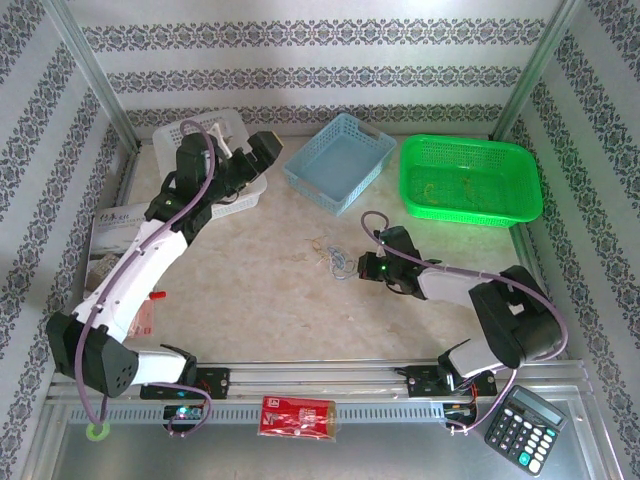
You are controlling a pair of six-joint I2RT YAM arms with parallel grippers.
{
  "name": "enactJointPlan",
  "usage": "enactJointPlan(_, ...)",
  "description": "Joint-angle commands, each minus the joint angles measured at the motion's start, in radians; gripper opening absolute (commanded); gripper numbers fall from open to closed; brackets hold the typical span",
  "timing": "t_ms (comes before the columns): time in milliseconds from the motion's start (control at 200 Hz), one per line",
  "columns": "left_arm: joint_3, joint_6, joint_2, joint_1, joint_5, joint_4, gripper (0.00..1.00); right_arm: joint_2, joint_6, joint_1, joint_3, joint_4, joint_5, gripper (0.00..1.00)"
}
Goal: Untangle the cables
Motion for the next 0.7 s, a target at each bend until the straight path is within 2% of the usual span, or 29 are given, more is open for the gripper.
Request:
enactJointPlan(0, -0.025, 0.109, -0.035, 0.016, -0.013, -0.033, 1.00, -0.080, 0.003, -0.007, 0.027, -0.032, 0.000, 0.00)
enactJointPlan(135, -0.070, 0.123, -0.035, 0.022, 0.036, -0.007, 1.00, -0.153, -0.013, -0.008, 0.046, -0.064, 0.008, 0.00)
enactJointPlan(295, -0.099, 0.146, 0.005, 0.022, 0.150, 0.030, 1.00, -0.218, -0.051, -0.011, 0.082, -0.054, -0.045, 0.00)
enactJointPlan(430, -0.182, 0.142, 0.031, 0.022, 0.266, 0.131, 1.00, -0.270, -0.071, -0.012, 0.118, -0.045, -0.073, 0.00)
enactJointPlan(575, -0.299, 0.169, 0.043, 0.021, 0.334, 0.239, 1.00, -0.279, -0.070, -0.014, 0.167, -0.046, -0.097, 0.00)
enactJointPlan(694, -0.354, 0.209, 0.053, 0.019, 0.384, 0.301, 0.94, -0.271, -0.063, -0.015, 0.202, -0.036, -0.119, 0.00)
